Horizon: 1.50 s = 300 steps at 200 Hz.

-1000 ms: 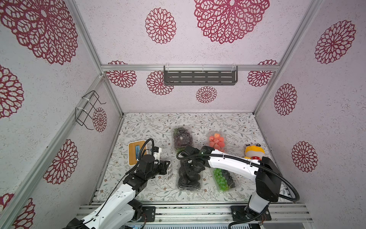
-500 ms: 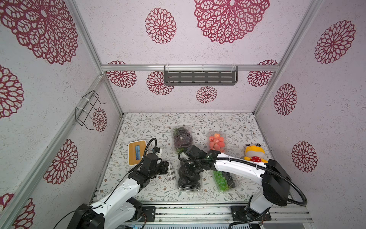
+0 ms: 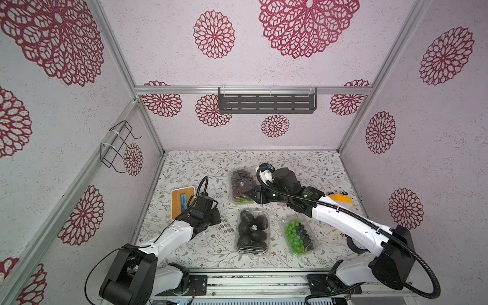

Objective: Label fruit boxes
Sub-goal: Place the label sticker at the center of the board, then pick up the label sticker from the center of the board.

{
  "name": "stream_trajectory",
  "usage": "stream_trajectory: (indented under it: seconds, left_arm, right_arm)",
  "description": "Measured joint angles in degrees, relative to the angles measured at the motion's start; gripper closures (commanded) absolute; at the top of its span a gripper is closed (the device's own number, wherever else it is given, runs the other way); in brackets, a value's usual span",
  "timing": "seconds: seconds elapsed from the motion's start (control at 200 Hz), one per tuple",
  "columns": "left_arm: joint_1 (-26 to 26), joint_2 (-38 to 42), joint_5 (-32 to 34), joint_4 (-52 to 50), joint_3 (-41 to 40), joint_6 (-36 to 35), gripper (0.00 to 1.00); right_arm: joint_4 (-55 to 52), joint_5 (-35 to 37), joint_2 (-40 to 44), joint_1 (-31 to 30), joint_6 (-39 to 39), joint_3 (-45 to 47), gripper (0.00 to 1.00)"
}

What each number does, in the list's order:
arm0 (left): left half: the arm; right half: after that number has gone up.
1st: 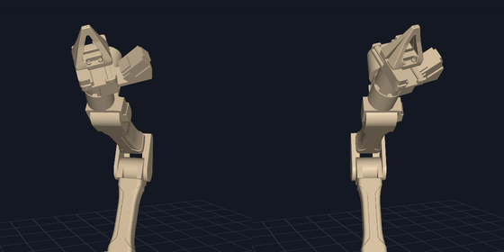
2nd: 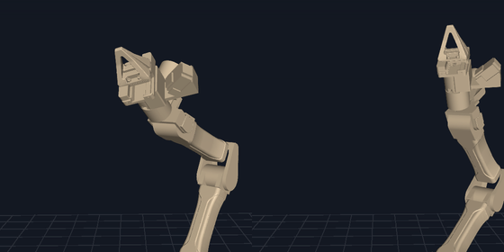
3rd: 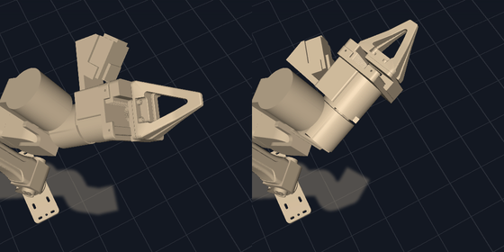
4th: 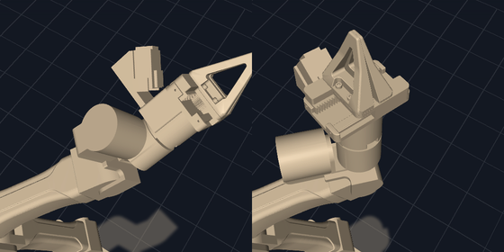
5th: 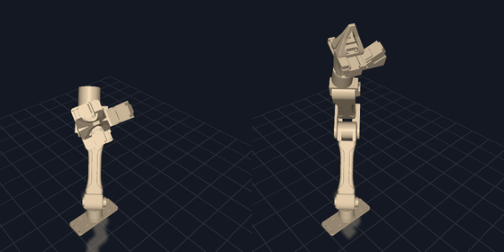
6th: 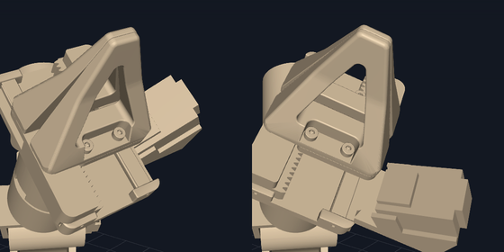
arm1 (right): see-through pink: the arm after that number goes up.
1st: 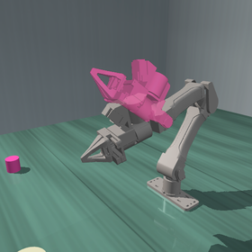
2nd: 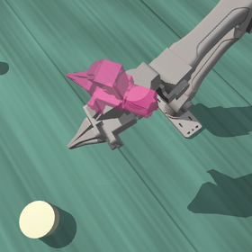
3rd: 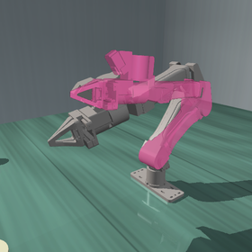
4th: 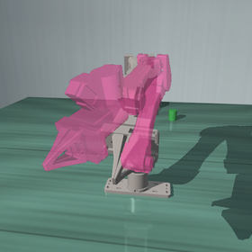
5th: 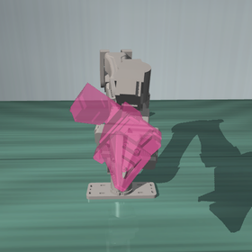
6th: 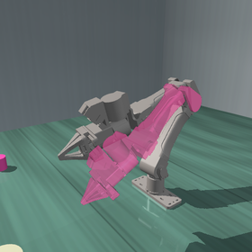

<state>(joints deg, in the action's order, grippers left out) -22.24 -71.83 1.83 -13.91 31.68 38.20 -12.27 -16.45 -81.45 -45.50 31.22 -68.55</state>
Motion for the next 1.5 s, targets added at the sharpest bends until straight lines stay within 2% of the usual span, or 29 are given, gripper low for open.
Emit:
stream_trajectory:
  seconds: [0.12, 0.255, 0.42, 0.45, 0.495, 0.69, 0.871, 0.991, 1.246, 1.316, 1.501]
  left_arm:
    - [-1.3, -0.4, 4.3, -3.5, 2.3, 2.6, 0.3]
    - [-6.1, -2.9, 9.1, -8.9, 7.3, 5.6, 0.23]
    - [-10.4, -6.0, 9.1, -10.1, 8.4, 10.3, 0.1]
    - [-10.8, -6.9, 8.7, -10.1, 8.4, 11.2, 0.04]
    - [-11.3, -8.4, 7.9, -9.8, 8.4, 12.3, 0.03]
    - [-14.9, -18.6, 9.9, -14.5, 14.7, 16.9, 0.04]
    - [-17.1, -23.3, 14.5, -21.2, 18.5, 22.4, 0.08]
    - [-19.1, -24.4, 17.0, -25.6, 20.1, 26.4, 0.07]
    - [-21.2, -23.4, 18.7, -27.4, 18.8, 30.0, 0.04]
    - [-21.2, -22.6, 18.5, -25.6, 17.3, 30.4, 0.08]
    - [-21.2, -19.2, 19.1, -18.5, 11.9, 29.8, 0.31]
  right_arm:
    - [0.3, -3.3, -0.6, 1.6, -1.9, -0.1, 0.7]
    - [1.6, -5.0, 0.1, 4.4, -3.8, -0.2, 0.69]
    - [2.4, -7.3, 3.5, 8.9, -6.1, 0.1, 0.69]
    - [2.7, -7.6, 4.4, 9.7, -6.4, 0.3, 0.69]
    - [3.1, -8.1, 6.1, 11.1, -7.0, 0.8, 0.69]
    - [4.9, -9.6, 13.4, 15.9, -8.9, 4.9, 0.66]
    - [5.4, -10.1, 16.2, 18.2, -9.0, 7.6, 0.66]
    - [6.5, -11.5, 16.4, 18.4, -8.7, 8.4, 0.65]
    - [7.4, -12.6, 16.4, 18.4, -8.7, 8.4, 0.65]
    - [7.5, -12.8, 16.4, 18.4, -8.7, 8.5, 0.65]
    - [8.2, -13.0, 16.5, 18.4, -8.7, 8.8, 0.65]
